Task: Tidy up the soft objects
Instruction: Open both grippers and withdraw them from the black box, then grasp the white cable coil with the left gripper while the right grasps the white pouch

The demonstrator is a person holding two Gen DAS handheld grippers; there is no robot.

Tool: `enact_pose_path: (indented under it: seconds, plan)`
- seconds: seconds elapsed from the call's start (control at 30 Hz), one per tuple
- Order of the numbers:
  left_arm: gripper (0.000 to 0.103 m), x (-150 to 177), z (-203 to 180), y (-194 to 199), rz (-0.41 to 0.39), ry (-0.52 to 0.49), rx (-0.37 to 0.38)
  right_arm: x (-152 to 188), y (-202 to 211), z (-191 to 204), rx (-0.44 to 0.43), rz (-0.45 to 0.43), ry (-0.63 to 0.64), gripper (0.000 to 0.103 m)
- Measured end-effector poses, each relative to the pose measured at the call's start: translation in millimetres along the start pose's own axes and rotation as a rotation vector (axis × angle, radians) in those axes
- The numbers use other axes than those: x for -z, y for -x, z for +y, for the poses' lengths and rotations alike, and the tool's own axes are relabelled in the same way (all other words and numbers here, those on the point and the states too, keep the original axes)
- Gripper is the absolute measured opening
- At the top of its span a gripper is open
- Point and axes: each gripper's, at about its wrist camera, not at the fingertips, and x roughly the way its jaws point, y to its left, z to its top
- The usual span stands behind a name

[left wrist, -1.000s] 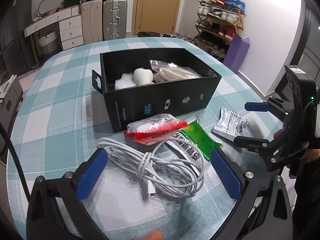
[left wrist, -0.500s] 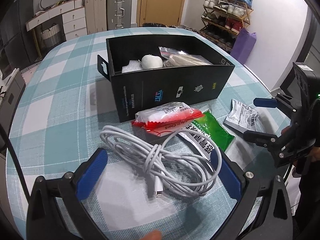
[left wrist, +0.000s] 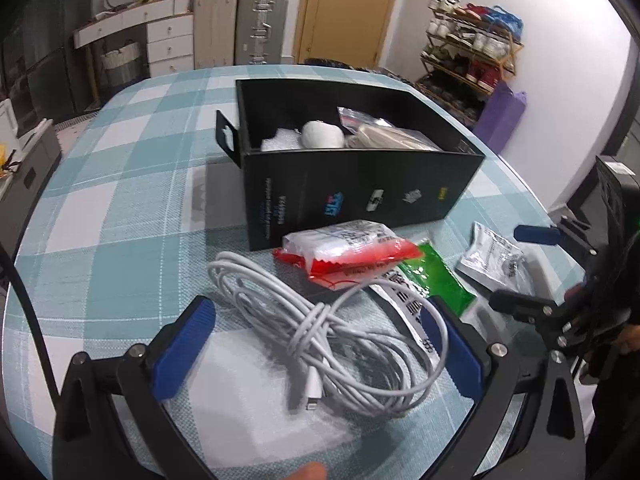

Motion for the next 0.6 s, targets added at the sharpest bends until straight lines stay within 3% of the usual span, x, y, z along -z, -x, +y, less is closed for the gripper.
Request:
enact_pose_path:
  seconds: [0.17,0.4,0.6]
  plan:
    - [0.103,2.0,-0.5,-6.8,0.029,-0.016,-0.034,0.3,-4.2,1.1,0.003,0.013,-0.004,0.102]
    - [0.1,1.4,6.0,-7.3,0.065,0.016,-0.004,1.7,-5.5,4.6,-0.004,0.018,0.013,0.102]
    - [0.076,2.3,5.9,-3.7,0.056,0.007,0.016,1.9,-5.3,3.8,-0.01,0.013,0.008,0.102]
